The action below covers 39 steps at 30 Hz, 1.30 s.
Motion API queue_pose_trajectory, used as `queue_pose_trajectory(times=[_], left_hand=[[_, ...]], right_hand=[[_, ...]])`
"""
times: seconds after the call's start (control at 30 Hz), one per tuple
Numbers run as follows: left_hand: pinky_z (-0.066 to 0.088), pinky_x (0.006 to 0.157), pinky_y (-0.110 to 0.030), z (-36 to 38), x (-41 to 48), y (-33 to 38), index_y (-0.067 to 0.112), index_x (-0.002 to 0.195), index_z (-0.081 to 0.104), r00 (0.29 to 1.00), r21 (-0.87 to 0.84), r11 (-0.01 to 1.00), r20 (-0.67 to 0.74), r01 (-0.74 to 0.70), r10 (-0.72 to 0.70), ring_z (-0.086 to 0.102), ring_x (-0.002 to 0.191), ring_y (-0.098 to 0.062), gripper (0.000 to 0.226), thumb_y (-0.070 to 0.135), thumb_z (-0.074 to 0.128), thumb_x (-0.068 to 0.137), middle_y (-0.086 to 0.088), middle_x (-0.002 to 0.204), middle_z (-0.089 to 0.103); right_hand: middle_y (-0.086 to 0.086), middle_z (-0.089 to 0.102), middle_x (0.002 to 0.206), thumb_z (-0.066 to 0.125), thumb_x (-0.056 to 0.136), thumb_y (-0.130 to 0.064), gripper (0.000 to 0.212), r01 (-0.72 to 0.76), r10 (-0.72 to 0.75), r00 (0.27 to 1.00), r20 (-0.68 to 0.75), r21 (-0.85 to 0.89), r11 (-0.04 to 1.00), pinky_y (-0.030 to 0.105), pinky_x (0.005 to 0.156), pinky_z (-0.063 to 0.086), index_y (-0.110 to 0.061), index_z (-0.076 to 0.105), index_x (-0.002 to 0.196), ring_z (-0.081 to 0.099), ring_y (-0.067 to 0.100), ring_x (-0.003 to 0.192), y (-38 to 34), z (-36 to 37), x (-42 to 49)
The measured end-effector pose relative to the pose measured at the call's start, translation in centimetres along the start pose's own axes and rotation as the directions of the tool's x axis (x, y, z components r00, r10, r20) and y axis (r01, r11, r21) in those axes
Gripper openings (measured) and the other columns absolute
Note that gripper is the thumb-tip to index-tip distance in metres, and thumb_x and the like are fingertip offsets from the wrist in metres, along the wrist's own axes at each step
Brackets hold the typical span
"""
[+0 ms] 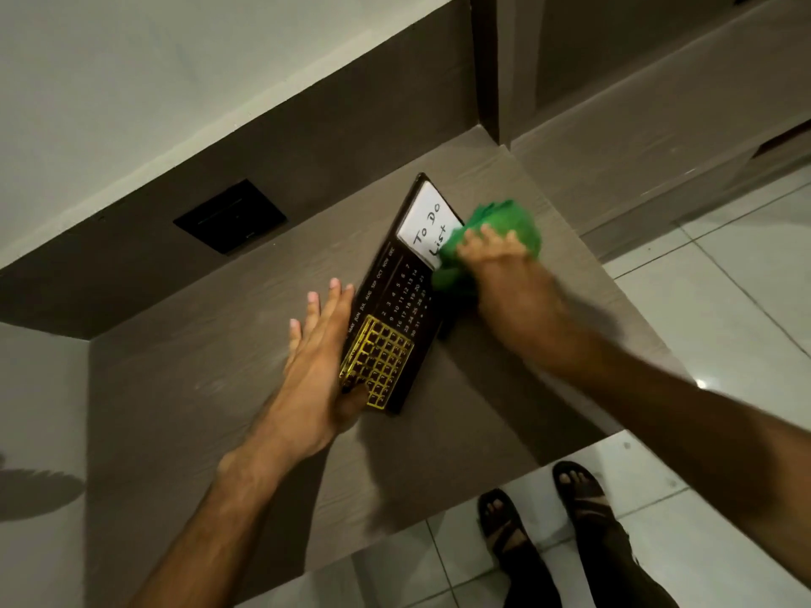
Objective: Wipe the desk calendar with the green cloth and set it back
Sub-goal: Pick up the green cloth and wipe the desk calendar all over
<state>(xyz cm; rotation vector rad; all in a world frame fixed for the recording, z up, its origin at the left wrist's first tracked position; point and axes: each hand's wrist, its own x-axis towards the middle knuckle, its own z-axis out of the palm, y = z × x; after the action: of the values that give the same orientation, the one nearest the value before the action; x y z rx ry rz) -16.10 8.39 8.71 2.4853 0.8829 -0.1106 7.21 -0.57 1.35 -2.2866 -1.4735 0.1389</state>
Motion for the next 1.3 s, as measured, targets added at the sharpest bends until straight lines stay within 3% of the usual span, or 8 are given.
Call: queue_pose_trajectory(times=[0.13, 0.4, 0.67, 0.8, 0.9, 1.03, 1.17, 1.3], left_hand=[[-0.016, 0.117, -0.042, 0.4, 0.0, -0.3, 0.033, 0.151, -0.011, 1.0, 0.02, 1.0, -0.027, 0.01, -0.009, -0.023, 0.146, -0.013, 0.126, 0.011, 0.081, 0.067, 0.01, 0.16, -0.018], [-0.02, 0.113, -0.046, 0.8, 0.5, -0.3, 0.041, 0.148, -0.014, 0.996, 0.135, 0.989, -0.074, 0.068, -0.059, -0.025, 0.145, -0.018, 0.137, 0.026, 0.088, 0.058, 0.01, 0.159, -0.018], [-0.02, 0.112, -0.048, 1.5, 0.9, -0.9, 0.05, 0.146, -0.01, 0.99, 0.043, 0.992, -0.089, 0.114, -0.11, -0.027, 0.145, -0.015, 0.141, 0.019, 0.09, 0.052, 0.021, 0.157, -0.02], [-0.019, 0.112, -0.049, 1.6, 0.7, -1.0, 0.053, 0.144, -0.011, 0.992, 0.031, 0.995, -0.083, 0.094, -0.091, -0.026, 0.145, -0.015, 0.141, 0.015, 0.089, 0.054, 0.018, 0.158, -0.018], [-0.02, 0.111, -0.046, 1.3, 0.7, -0.7, 0.055, 0.143, -0.013, 0.992, 0.014, 0.995, -0.085, 0.098, -0.097, -0.025, 0.145, -0.017, 0.139, 0.017, 0.088, 0.056, 0.017, 0.157, -0.018], [-0.018, 0.114, -0.046, 1.4, 0.6, 0.1, 0.052, 0.142, -0.012, 0.989, -0.008, 0.994, -0.102, 0.111, -0.111, -0.022, 0.146, -0.019, 0.137, 0.012, 0.087, 0.057, 0.013, 0.157, -0.015], [-0.014, 0.116, -0.049, 1.4, 0.5, 0.4, 0.043, 0.145, -0.012, 0.988, -0.012, 0.994, -0.109, 0.109, -0.109, -0.021, 0.146, -0.022, 0.135, 0.011, 0.086, 0.058, 0.009, 0.158, -0.015], [-0.011, 0.118, -0.054, 1.2, 0.6, 0.7, 0.041, 0.143, -0.012, 0.988, -0.047, 0.993, -0.1, 0.109, -0.114, -0.021, 0.146, -0.024, 0.127, 0.01, 0.082, 0.063, 0.006, 0.157, -0.017]], right_hand=[[0.016, 0.043, 0.147, 0.061, 0.08, -0.004, 0.057, 0.316, -0.319, 0.938, 0.137, 0.04, 0.948, 0.044, 0.113, 0.017, -0.006, 0.049, 0.136, 0.036, 0.032, 0.138, -4.1, 1.2, -5.9], [0.025, 0.044, 0.144, 0.051, 0.092, -0.008, 0.047, 0.001, 0.024, 0.994, 0.108, -0.22, 0.976, 0.045, 0.116, 0.019, 0.002, 0.043, 0.137, 0.034, 0.036, 0.137, 1.5, -1.8, 3.6], [0.016, 0.054, 0.138, 0.071, 0.081, -0.023, 0.047, 0.335, -0.316, 0.907, 0.279, -0.023, 0.942, 0.047, 0.111, 0.029, -0.009, 0.058, 0.125, 0.047, 0.031, 0.13, -7.1, 0.1, -6.1], [0.011, 0.065, 0.108, 0.063, 0.087, -0.019, 0.02, 0.166, -0.131, 0.967, 0.217, -0.152, 0.974, 0.04, 0.083, 0.052, -0.011, 0.065, 0.105, 0.062, 0.03, 0.097, -3.6, -1.7, -1.5], [0.02, 0.065, 0.093, 0.068, 0.082, -0.01, 0.017, 0.015, -0.008, 1.0, 0.029, -0.25, 0.968, 0.036, 0.068, 0.049, -0.003, 0.065, 0.097, 0.064, 0.036, 0.084, -0.3, -3.9, 3.6], [0.01, 0.069, 0.078, 0.075, 0.071, -0.013, 0.009, 0.043, -0.011, 0.996, 0.092, -0.351, 0.935, 0.027, 0.054, 0.048, -0.012, 0.07, 0.079, 0.067, 0.026, 0.069, -3.0, -4.3, 2.5], [0.017, 0.065, 0.113, 0.066, 0.083, -0.016, 0.024, 0.337, -0.273, 0.909, 0.315, -0.169, 0.926, 0.043, 0.085, 0.049, -0.008, 0.068, 0.106, 0.058, 0.033, 0.105, -8.2, -0.9, -5.3], [0.008, 0.061, 0.123, 0.059, 0.089, -0.018, 0.03, 0.329, -0.356, 0.852, 0.384, 0.135, 0.934, 0.044, 0.095, 0.048, -0.016, 0.061, 0.12, 0.056, 0.027, 0.113, -8.1, -1.0, -7.7]])
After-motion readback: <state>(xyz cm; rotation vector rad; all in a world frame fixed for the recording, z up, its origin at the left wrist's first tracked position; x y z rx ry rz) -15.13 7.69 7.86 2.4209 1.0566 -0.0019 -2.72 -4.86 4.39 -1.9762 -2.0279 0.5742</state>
